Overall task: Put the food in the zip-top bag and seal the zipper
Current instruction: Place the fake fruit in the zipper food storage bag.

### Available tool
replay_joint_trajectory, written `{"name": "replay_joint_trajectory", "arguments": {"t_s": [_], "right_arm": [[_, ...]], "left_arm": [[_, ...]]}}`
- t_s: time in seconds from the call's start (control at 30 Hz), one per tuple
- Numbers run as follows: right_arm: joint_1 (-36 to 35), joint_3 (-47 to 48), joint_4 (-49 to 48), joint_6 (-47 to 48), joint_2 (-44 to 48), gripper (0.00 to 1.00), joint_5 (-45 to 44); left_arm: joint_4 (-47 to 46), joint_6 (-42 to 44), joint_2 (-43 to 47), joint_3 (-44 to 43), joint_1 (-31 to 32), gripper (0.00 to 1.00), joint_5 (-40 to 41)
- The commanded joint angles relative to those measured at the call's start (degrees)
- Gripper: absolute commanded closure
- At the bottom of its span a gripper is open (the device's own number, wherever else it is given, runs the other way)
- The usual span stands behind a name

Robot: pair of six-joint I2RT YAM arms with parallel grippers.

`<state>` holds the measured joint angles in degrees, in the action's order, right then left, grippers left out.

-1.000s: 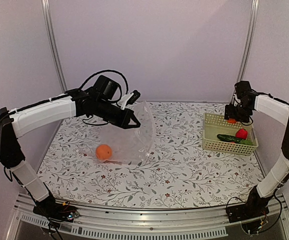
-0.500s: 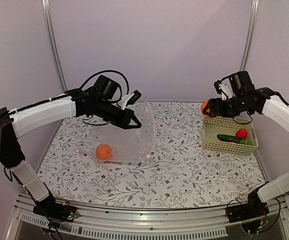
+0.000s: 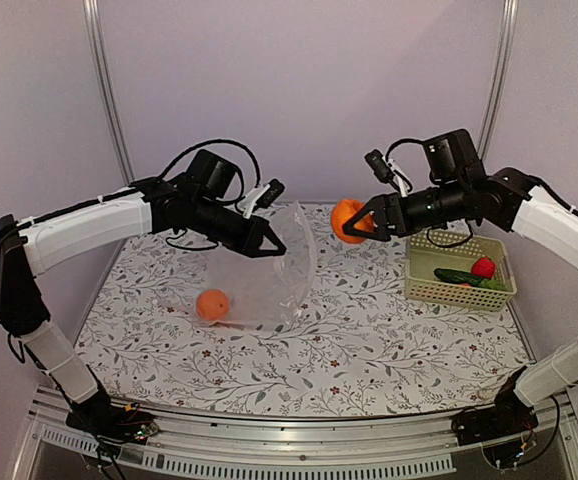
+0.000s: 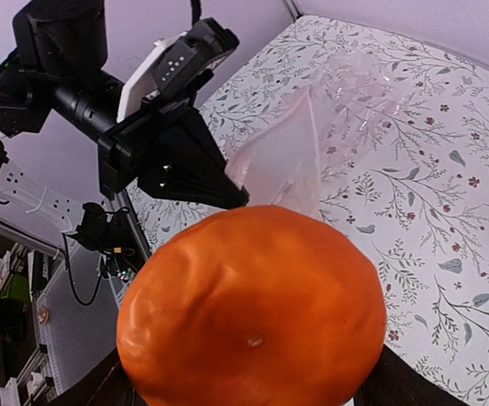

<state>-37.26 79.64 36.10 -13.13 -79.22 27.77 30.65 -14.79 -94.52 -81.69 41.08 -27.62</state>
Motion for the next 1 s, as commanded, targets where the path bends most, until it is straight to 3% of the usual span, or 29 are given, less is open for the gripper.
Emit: {"name": "replay_joint_trajectory", "arguments": {"t_s": [0.0, 0.37, 0.8, 0.97], "right_arm": [[-3.82, 2.48, -3.92, -0.47, -3.31, 0.25, 6.03], [-6.84, 3.16, -10.39, -2.03, -11.45, 0.26, 11.51], [-6.83, 5.45, -6.0, -4.81, -16.01, 0.26, -8.12], [-6.8, 6.66, -4.68, -4.97, -17.97, 0.27, -10.03]], "left_arm": [[-1.56, 0.74, 0.74, 0.39, 0.63, 1.0, -1.89], [-2.31, 1.46, 1.42, 0.61, 1.54, 1.0, -3.64], [-3.09, 1.91, 2.39, 1.0, 1.78, 1.0, -4.93], [-3.4, 1.88, 2.46, 1.09, 1.9, 1.0, -5.86]]}}
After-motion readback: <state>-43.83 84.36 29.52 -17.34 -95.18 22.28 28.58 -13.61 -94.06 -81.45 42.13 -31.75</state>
